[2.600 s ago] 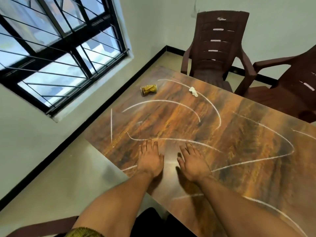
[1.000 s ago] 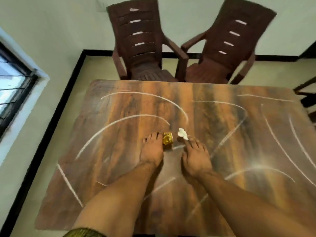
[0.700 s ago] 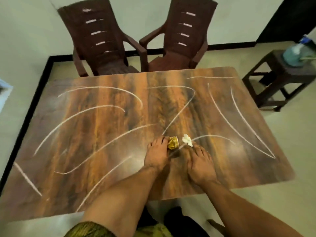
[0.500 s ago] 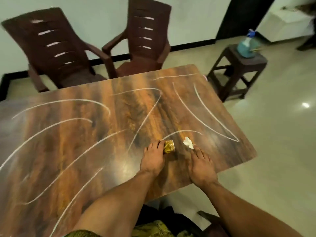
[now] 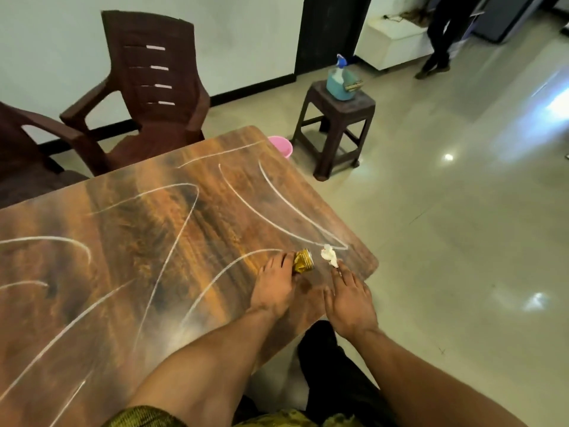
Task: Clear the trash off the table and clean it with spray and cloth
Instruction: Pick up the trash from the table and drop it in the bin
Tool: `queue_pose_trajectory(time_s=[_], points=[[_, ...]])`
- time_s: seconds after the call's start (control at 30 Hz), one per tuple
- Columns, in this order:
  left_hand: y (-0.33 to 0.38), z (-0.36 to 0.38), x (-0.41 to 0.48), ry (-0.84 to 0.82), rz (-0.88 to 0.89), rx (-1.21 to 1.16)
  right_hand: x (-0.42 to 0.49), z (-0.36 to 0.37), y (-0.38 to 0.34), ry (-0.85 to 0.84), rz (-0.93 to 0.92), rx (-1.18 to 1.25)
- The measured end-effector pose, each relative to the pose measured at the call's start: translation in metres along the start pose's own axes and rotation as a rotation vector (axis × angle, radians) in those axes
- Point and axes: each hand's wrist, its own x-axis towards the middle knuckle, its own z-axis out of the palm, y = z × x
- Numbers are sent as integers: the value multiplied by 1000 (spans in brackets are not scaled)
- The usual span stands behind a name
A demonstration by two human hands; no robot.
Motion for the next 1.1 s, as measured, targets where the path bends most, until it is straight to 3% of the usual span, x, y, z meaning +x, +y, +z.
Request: queue_pose_trajectory(time_s=[0.3,0.5,0.73,1.1], points=[[62,44,135,121,-117,22,138,-24,88,-44,-183,-59],[153,84,230,279,-413,18,240,-63,210,-104,-344,-135],[238,115,306,259,-522,55,326,-121,313,-204,-403,-184],[239,140,414,230,-661,16,471,-167,321,-228,-520,-220]])
